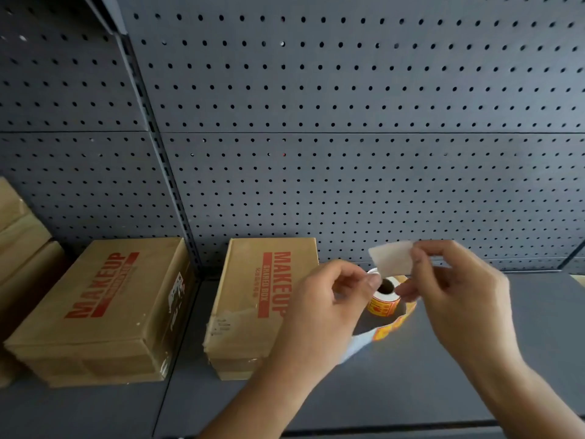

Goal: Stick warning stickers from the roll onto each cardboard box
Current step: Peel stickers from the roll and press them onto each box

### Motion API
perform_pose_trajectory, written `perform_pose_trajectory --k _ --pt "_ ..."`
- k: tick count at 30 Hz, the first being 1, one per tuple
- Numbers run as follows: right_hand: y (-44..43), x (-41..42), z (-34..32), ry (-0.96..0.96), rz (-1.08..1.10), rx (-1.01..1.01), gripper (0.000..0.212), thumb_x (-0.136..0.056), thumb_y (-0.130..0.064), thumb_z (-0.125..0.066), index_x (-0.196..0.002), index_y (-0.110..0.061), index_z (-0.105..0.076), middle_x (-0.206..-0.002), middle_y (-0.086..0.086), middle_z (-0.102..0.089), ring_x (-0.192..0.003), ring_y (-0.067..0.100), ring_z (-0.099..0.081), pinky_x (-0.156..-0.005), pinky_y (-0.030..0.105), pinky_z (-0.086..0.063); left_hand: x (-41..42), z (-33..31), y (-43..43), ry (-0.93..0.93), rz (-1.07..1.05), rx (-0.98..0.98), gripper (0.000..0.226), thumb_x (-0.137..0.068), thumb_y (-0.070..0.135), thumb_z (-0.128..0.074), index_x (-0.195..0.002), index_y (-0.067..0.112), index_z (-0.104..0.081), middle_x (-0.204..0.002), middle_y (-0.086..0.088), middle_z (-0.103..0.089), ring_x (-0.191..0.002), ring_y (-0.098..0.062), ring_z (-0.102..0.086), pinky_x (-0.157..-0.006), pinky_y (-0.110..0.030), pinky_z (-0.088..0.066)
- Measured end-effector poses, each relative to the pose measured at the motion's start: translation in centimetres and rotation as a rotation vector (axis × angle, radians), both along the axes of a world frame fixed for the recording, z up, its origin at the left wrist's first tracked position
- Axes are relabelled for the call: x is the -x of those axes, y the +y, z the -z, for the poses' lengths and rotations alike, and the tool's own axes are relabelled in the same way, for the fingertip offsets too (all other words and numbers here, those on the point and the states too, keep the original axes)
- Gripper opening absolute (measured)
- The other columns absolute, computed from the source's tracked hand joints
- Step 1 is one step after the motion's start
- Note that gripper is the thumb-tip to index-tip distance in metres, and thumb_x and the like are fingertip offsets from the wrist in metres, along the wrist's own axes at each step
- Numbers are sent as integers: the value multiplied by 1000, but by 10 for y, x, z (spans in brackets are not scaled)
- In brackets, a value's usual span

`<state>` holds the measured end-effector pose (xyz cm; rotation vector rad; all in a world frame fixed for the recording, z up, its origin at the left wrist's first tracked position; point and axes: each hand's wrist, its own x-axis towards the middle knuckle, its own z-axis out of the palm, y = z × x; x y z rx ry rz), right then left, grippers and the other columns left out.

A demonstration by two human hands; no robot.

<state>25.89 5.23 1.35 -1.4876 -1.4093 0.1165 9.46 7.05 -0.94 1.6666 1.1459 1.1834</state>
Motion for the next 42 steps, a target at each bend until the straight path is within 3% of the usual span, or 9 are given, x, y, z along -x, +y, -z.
perform_pose_trajectory --k 7,12,14,18,22,27,33,35,42 --pt "1 39 24 -216 -237 -220 16 -94 -21 -60 -90 -13 -74 -92 -8 -68 -74 8 -67 -66 31 -55 24 -13 -4 -509 124 371 46 -90 41 -63 -103 -3 -69 -86 -10 -74 -80 -20 -69 -79 -37 -60" --pt "4 53 28 -210 -403 -124 21 -95 -33 -61 -102 -19 -75 -110 -11 -64 -88 6 -68 -75 19 -54 46 -9 -1 -565 24 420 19 -97 18 -62 -101 2 -71 -84 -10 -74 -74 -18 -70 -79 -38 -61" --pt "7 59 27 -130 -439 -70 16 -95 -34 -66 -103 -23 -74 -111 -11 -63 -87 8 -68 -74 13 -51 56 -7 1 -538 -33 416 13 -97 11 -61 -96 5 -72 -81 -9 -74 -70 -17 -69 -77 -39 -60" --pt "24 72 19 307 -412 264 14 -90 -32 -69 -104 -31 -69 -99 -11 -71 -82 9 -68 -70 15 -52 78 -6 6 -419 -106 393 14 -97 11 -61 -102 2 -72 -79 -18 -72 -66 -18 -67 -65 -30 -60" --pt "48 83 17 506 -552 548 12 -93 -29 -67 -92 -21 -76 -70 -3 -68 -68 14 -60 -65 29 -50 98 -3 16 -318 -90 378 15 -98 14 -62 -98 4 -73 -77 -13 -71 -67 -18 -66 -64 -30 -60" --pt "73 103 18 531 -572 598 16 -94 -22 -68 -82 -14 -72 -66 3 -62 -58 15 -55 -58 30 -45 119 0 38 -187 -129 345 18 -99 23 -63 -93 9 -72 -69 -5 -69 -63 -18 -67 -62 -29 -59" --pt "109 129 25 413 -511 594 19 -97 -25 -64 -81 -18 -73 -63 4 -60 -57 16 -50 -55 27 -44 141 11 83 288 -313 100 18 -94 39 -67 -85 23 -71 -65 8 -67 -56 -4 -62 -55 -17 -49" --pt "120 134 27 378 -493 602 19 -97 -26 -64 -84 -16 -73 -63 5 -59 -56 17 -48 -56 30 -43 144 13 98 349 -333 90 20 -92 39 -69 -82 22 -70 -68 10 -66 -59 -1 -60 -53 -9 -39" --pt "155 150 38 154 -398 619 25 -96 -32 -61 -77 -17 -70 -60 -6 -62 -46 6 -48 -49 21 -44 149 25 131 467 -398 79 23 -92 37 -70 -82 16 -71 -77 7 -65 -67 -2 -57 -51 -10 -34"
